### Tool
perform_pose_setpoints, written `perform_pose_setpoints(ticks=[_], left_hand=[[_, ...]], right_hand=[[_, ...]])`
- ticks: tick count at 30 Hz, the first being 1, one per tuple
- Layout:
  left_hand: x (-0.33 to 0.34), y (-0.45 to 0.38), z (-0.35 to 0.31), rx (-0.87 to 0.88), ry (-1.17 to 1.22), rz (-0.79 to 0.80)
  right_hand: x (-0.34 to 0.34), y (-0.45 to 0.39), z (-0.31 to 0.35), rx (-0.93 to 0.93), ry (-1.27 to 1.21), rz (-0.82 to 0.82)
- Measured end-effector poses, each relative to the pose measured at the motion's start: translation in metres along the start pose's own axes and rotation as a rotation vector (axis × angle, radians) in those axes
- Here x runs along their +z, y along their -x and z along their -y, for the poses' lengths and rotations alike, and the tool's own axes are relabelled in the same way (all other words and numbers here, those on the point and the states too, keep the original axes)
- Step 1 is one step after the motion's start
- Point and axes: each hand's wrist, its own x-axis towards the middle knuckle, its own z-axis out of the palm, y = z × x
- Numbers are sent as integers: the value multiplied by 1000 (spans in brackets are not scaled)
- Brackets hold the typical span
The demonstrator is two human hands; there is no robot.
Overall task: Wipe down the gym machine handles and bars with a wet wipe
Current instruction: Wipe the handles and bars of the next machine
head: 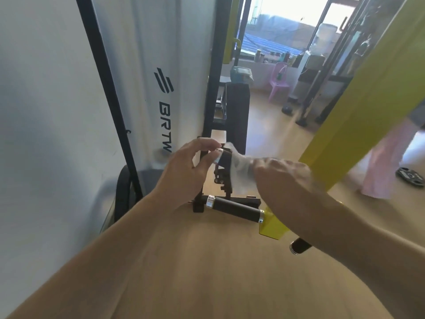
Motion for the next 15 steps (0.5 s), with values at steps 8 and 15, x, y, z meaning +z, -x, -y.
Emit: perform_pose_setpoints(ticks=[8,15], left_hand=[[-2,6,-10,-74,28,-24],[-4,9,-12,-24,-25,-17]], right_hand=[[-8,-12,0,-86,-264,147],[25,-33,28,-163,-508,-125]])
